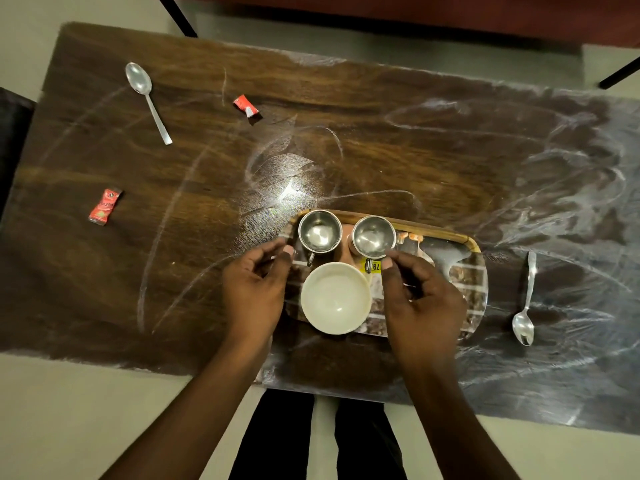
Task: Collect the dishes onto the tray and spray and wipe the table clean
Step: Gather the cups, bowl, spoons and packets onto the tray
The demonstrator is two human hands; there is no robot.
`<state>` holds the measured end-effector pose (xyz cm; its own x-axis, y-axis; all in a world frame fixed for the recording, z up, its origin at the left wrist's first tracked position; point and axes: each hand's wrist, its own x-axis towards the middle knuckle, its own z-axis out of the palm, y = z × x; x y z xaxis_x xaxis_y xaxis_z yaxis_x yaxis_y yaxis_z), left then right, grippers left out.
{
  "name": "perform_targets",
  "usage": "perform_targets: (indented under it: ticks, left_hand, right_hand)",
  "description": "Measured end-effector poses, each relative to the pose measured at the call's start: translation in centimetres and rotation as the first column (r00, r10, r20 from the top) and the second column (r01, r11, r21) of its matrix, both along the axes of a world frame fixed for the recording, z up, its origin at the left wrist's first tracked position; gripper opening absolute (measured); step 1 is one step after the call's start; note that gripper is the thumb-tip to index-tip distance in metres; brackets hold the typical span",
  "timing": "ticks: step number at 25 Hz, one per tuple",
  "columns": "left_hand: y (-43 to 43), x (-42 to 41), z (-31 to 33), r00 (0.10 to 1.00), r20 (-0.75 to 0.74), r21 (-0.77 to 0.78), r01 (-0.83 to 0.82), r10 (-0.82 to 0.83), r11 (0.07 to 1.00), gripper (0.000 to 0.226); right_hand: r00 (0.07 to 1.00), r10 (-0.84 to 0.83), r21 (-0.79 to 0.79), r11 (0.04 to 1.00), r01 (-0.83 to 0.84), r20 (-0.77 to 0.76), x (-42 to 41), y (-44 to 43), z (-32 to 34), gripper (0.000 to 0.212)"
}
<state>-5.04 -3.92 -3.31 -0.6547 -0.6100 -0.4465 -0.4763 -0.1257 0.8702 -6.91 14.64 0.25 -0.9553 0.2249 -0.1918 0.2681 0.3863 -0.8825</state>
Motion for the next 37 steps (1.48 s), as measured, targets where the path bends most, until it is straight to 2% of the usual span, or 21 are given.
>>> perform_targets:
  ticks: [5, 8, 10, 13, 16, 19, 25, 28, 29, 30, 31, 32, 33, 34, 35, 37]
  left_hand:
    - [-1.4, -3.0, 0.6, 0.998, -0.034, 0.025, -0.053, 0.054, 0.998, 0.020]
    - [-4.8, -4.3, 0.1, 0.992, -0.017, 0.056, -0.127, 0.128, 0.990, 0.017]
    - [-7.8, -5.5, -0.7, 0.986, 0.000, 0.059, -0.167, 0.167, 0.984, 0.014]
    - [-11.8, -8.3, -1.6, 0.988, -0.014, 0.064, -0.154, 0.155, 0.986, 0.012]
    - [-14.3, -11.8, -2.3, 0.996, 0.006, 0.048, -0.094, 0.094, 0.994, 0.016]
    - [-15.4, -13.9, -3.2, 1.000, -0.009, 0.027, -0.003, 0.003, 1.000, 0.023]
    - [-15.9, -14.6, -3.8, 0.999, -0.038, 0.077, -0.014, 0.017, 0.997, 0.022]
    - [-15.3, -14.5, -3.8, 0.999, -0.028, 0.080, -0.017, 0.019, 0.997, 0.022]
    - [-15.0, -14.5, -3.7, 0.999, -0.030, 0.090, -0.024, 0.027, 0.996, 0.022]
    - [-14.6, -14.6, -3.4, 0.998, -0.033, 0.110, -0.041, 0.045, 0.993, 0.022]
    - [-14.1, -14.8, -3.1, 0.997, -0.039, 0.152, -0.066, 0.073, 0.986, 0.023]
    - [-13.6, -15.1, -2.5, 0.994, -0.048, 0.219, -0.090, 0.103, 0.972, 0.024]
    - [-13.0, -15.4, -1.7, 0.990, -0.056, 0.301, -0.105, 0.127, 0.948, 0.025]
    - [-12.4, -15.8, -0.7, 0.988, -0.065, 0.383, -0.103, 0.139, 0.918, 0.026]
    - [-11.8, -16.2, 0.3, 0.987, -0.084, 0.457, -0.082, 0.135, 0.886, 0.027]
    - [-10.3, -16.8, 2.2, 0.983, -0.157, 0.549, 0.002, 0.100, 0.836, 0.022]
  right_hand:
    - [0.969, 0.247, 0.023, 0.969, -0.246, -0.019, -5.0, -5.1, 0.2, 0.021]
    - [0.935, 0.352, 0.050, 0.936, -0.350, -0.046, -8.8, -8.6, 0.0, 0.024]
    - [0.906, 0.422, 0.068, 0.905, -0.421, -0.010, -11.7, -11.4, -0.4, 0.025]
    - [0.883, 0.469, 0.152, 0.872, -0.465, 0.006, -16.1, -15.2, -1.6, 0.027]
    - [0.823, 0.562, 0.319, 0.767, -0.556, 0.082, -19.6, -18.2, -2.5, 0.037]
    - [0.728, 0.669, 0.404, 0.631, -0.663, 0.149, -22.1, -21.3, -4.1, 0.043]
    - [0.730, 0.666, 0.599, 0.524, -0.606, 0.156, -25.5, -23.9, -7.7, 0.017]
    - [0.722, 0.674, 0.636, 0.491, -0.595, 0.156, -25.8, -23.5, -7.8, 0.017]
    - [0.730, 0.670, 0.586, 0.539, -0.605, 0.137, -25.6, -23.2, -7.2, 0.017]
    - [0.765, 0.637, 0.470, 0.649, -0.599, 0.095, -25.4, -22.8, -6.4, 0.016]
    - [0.836, 0.545, 0.246, 0.803, -0.543, 0.068, -25.0, -22.4, -5.2, 0.013]
    - [0.903, 0.417, -0.073, 0.909, -0.411, 0.104, -24.5, -21.9, -3.9, 0.012]
    - [0.927, 0.324, -0.366, 0.899, -0.239, 0.189, -23.8, -21.1, -2.5, 0.013]
    - [0.920, 0.293, -0.564, 0.820, -0.100, 0.262, -23.1, -19.9, -1.2, 0.015]
    - [0.906, 0.292, -0.655, 0.755, -0.023, 0.305, -22.3, -18.2, -0.2, 0.017]
    - [0.885, 0.305, -0.733, 0.677, 0.058, 0.351, -20.1, -14.4, 1.4, 0.020]
